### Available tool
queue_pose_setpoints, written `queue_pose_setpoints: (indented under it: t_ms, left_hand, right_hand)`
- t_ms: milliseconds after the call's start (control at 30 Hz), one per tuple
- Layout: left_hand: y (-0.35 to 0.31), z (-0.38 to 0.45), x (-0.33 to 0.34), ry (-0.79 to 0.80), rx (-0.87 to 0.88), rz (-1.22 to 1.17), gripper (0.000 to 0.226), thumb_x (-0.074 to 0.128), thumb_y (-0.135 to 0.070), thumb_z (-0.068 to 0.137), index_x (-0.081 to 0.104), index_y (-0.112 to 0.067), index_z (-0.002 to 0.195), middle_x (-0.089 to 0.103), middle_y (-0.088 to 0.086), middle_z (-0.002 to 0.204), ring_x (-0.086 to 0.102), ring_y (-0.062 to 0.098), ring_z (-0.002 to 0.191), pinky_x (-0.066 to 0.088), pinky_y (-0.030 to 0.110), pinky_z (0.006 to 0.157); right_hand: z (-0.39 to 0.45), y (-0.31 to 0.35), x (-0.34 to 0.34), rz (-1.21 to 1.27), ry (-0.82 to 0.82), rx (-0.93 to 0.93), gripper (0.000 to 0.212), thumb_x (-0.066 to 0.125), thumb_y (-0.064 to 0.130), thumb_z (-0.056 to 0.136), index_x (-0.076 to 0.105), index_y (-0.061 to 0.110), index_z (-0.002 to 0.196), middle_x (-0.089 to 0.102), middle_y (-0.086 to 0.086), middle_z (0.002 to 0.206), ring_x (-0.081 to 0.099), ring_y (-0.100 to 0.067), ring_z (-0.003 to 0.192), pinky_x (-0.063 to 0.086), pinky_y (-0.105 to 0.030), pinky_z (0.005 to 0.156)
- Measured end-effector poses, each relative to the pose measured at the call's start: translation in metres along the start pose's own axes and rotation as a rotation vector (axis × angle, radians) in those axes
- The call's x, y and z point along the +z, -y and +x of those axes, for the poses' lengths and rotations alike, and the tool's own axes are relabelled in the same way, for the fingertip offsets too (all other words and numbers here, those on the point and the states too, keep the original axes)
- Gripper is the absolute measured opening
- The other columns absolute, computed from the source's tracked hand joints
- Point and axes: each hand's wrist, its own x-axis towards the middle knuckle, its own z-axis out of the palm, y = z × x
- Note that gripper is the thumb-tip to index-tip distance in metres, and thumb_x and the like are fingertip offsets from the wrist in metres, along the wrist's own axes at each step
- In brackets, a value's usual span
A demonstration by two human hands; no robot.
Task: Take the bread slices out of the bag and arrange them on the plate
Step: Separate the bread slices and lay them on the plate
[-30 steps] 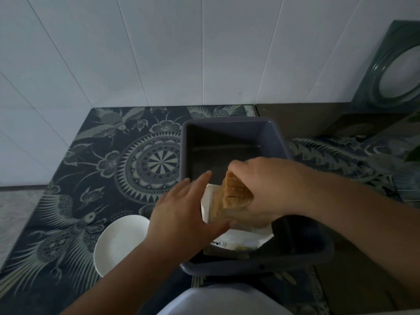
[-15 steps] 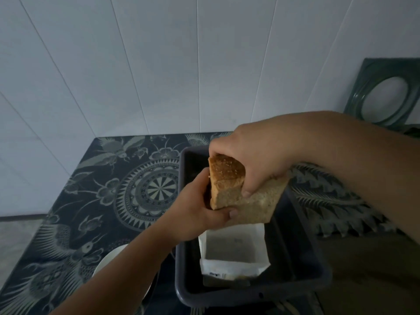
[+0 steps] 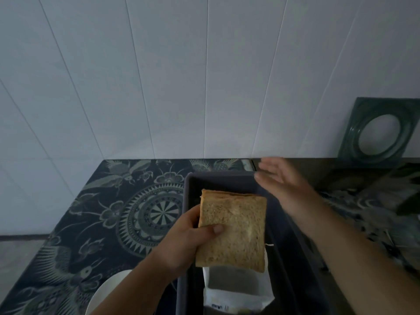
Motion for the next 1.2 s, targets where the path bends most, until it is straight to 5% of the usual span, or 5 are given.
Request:
queue_pose_setpoints:
  t_ms: [233, 367, 800, 967, 1200]
  left_hand:
    - [0.01, -0.027, -0.007, 0.004, -0.063, -0.194, 0.047, 0.079, -0.02, 0.075, 0.067, -0.014, 0.12, 0.065, 0.02, 0.127, 0.061, 0.04, 0.118, 0.055, 0.048, 0.086]
    - [0.011, -0.051, -0.012, -0.075, -0.08, -0.196, 0.041, 0.07, -0.016, 0.083, 0.063, -0.008, 0.123, 0.064, 0.023, 0.127, 0.061, 0.042, 0.116, 0.055, 0.052, 0.088]
    - [0.013, -0.151, -0.073, -0.347, -0.127, -0.12, 0.047, 0.075, -0.038, 0.083, 0.065, -0.016, 0.123, 0.064, 0.019, 0.13, 0.06, 0.041, 0.118, 0.055, 0.049, 0.087]
    - [0.021, -0.175, -0.105, -0.489, -0.169, -0.118, 0.04, 0.079, -0.041, 0.073, 0.074, -0.021, 0.107, 0.071, 0.016, 0.118, 0.068, 0.039, 0.107, 0.058, 0.05, 0.078]
    - [0.027, -0.191, -0.165, -0.512, -0.232, -0.149, 0.045, 0.075, -0.033, 0.078, 0.067, -0.012, 0.118, 0.07, 0.02, 0.12, 0.066, 0.042, 0.109, 0.055, 0.057, 0.085]
  right_hand:
    - [-0.053, -0.061, 0.054, 0.552, 0.11, 0.257, 0.07, 0.083, 0.061, 0.063, 0.07, 0.019, 0.117, 0.074, -0.009, 0.112, 0.07, -0.026, 0.104, 0.056, -0.047, 0.092]
    - [-0.059, -0.059, 0.076, 0.494, 0.158, 0.302, 0.089, 0.091, 0.061, 0.045, 0.065, 0.022, 0.121, 0.076, -0.006, 0.115, 0.072, -0.027, 0.106, 0.056, -0.054, 0.091]
    - [-0.087, -0.056, 0.186, 0.555, 0.413, 0.386, 0.052, 0.081, 0.037, 0.072, 0.063, 0.025, 0.119, 0.078, 0.003, 0.107, 0.074, -0.018, 0.1, 0.061, -0.036, 0.078]
    - [-0.097, -0.059, 0.231, 0.521, 0.411, 0.438, 0.065, 0.083, 0.046, 0.062, 0.063, 0.027, 0.121, 0.077, 0.001, 0.11, 0.073, -0.02, 0.103, 0.055, -0.054, 0.096]
    - [-0.097, -0.071, 0.291, 0.512, 0.373, 0.517, 0.028, 0.079, 0.037, 0.074, 0.071, 0.043, 0.1, 0.078, 0.009, 0.103, 0.075, -0.014, 0.096, 0.057, -0.049, 0.091]
